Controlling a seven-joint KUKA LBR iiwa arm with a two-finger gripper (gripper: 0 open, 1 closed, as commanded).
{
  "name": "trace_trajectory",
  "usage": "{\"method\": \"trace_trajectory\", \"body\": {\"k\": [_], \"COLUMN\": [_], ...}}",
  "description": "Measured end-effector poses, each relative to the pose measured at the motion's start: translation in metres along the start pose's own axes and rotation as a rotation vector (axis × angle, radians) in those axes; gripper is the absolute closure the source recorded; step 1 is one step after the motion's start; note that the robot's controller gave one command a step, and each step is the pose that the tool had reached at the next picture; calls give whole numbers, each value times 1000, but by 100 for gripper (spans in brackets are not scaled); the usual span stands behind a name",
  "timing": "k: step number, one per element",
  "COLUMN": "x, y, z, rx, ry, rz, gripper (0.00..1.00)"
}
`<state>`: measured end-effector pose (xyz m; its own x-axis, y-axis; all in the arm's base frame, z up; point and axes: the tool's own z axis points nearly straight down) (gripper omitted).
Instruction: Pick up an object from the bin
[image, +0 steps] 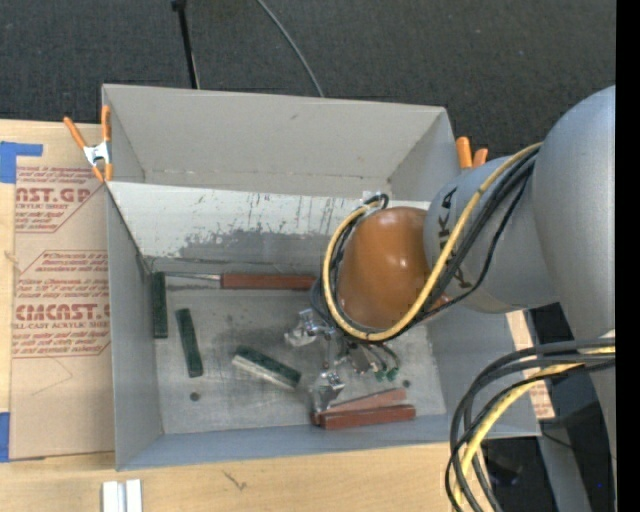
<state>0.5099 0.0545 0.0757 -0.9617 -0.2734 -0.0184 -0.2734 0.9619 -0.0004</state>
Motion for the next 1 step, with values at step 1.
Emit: {"method": "trace_trajectory", "body": {"k": [1], "x": [0], "y": [0], "z": [0], "rx": [0], "ry": [0], "rz": [0], "gripper": [0]}}
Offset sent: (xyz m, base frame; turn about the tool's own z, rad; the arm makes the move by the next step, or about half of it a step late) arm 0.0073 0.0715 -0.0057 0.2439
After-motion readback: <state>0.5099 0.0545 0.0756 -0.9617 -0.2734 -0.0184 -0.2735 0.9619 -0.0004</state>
